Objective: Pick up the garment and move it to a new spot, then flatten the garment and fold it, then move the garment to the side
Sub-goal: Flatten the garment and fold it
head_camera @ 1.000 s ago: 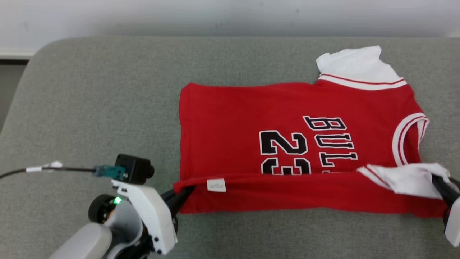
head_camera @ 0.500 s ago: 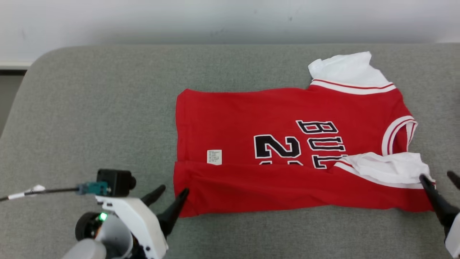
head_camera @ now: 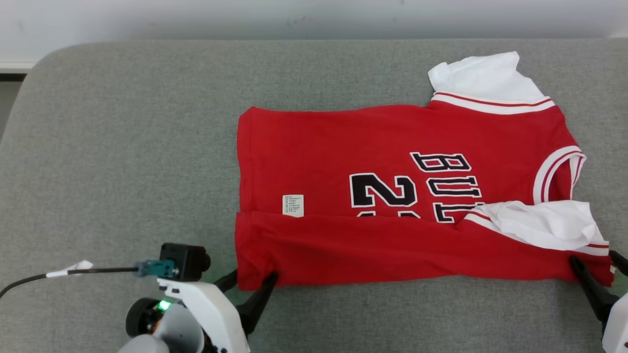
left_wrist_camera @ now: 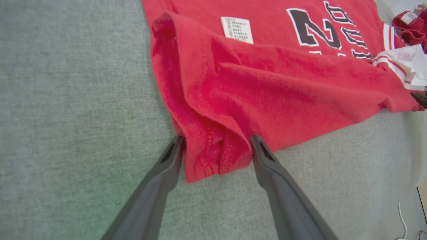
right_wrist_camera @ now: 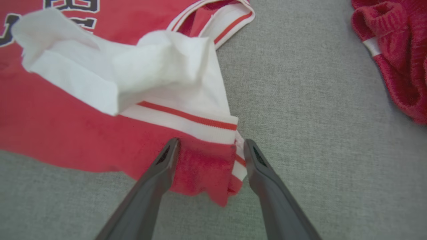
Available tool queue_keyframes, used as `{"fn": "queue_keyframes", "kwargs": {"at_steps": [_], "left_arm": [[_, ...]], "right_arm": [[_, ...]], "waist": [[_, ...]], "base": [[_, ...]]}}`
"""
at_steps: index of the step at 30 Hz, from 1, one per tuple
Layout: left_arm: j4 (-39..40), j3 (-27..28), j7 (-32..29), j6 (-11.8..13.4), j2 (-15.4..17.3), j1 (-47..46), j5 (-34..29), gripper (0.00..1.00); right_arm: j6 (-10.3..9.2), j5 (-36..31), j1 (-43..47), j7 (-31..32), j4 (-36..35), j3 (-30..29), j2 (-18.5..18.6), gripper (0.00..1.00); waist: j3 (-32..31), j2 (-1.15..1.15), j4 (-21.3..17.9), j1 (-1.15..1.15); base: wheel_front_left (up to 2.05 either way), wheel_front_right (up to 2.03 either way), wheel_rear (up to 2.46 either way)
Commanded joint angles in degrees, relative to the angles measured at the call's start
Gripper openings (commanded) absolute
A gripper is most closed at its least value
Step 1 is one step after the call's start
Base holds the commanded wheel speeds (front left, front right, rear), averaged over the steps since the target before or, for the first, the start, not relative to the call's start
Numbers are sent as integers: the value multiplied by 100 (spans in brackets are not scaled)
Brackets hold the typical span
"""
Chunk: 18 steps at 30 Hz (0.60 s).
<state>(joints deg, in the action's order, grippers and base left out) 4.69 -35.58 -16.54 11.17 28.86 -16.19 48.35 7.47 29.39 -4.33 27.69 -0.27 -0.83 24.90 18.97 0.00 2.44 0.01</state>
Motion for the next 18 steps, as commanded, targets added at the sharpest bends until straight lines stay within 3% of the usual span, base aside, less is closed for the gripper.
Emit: {"fn": "queue_keyframes", "kwargs": {"at_steps": [1, 8, 9, 10, 11, 12, 18], "left_arm": [[-96, -25, 41, -50, -38, -102, -7, 100], [-410, -129, 64, -214, -228, -268, 35, 100], [-464, -135, 61, -245, -250, -304, 56, 64], [-512, -150, 47, -288, -279, -326, 103, 0], [-568, -163, 30, -331, -302, -342, 144, 0], [-597, -194, -5, -403, -311, -362, 168, 0], [-514, -82, -157, -682, -130, -345, 467, 0]], "right_arm": [[0, -33, -119, 28, 73, 87, -11, 100], [0, 1, -388, 72, 368, 407, -26, 100], [0, 40, -417, 123, 437, 488, -19, 100], [0, 81, -446, 152, 509, 558, -15, 47], [0, 114, -474, 176, 575, 617, -9, 7], [0, 153, -510, 182, 628, 678, 21, 0], [-9, 764, -566, 213, 646, 618, 345, 0]], "waist": [[72, 0, 40, -1], [177, 0, 52, -1], [188, 0, 51, -1], [194, 0, 51, -1], [191, 0, 52, -1], [171, 0, 58, -1], [-124, 0, 107, -1]], "base": [[0, 0, 0], [0, 0, 0], [0, 0, 0], [0, 0, 0], [0, 0, 0], [0, 0, 0], [0, 0, 0]]}}
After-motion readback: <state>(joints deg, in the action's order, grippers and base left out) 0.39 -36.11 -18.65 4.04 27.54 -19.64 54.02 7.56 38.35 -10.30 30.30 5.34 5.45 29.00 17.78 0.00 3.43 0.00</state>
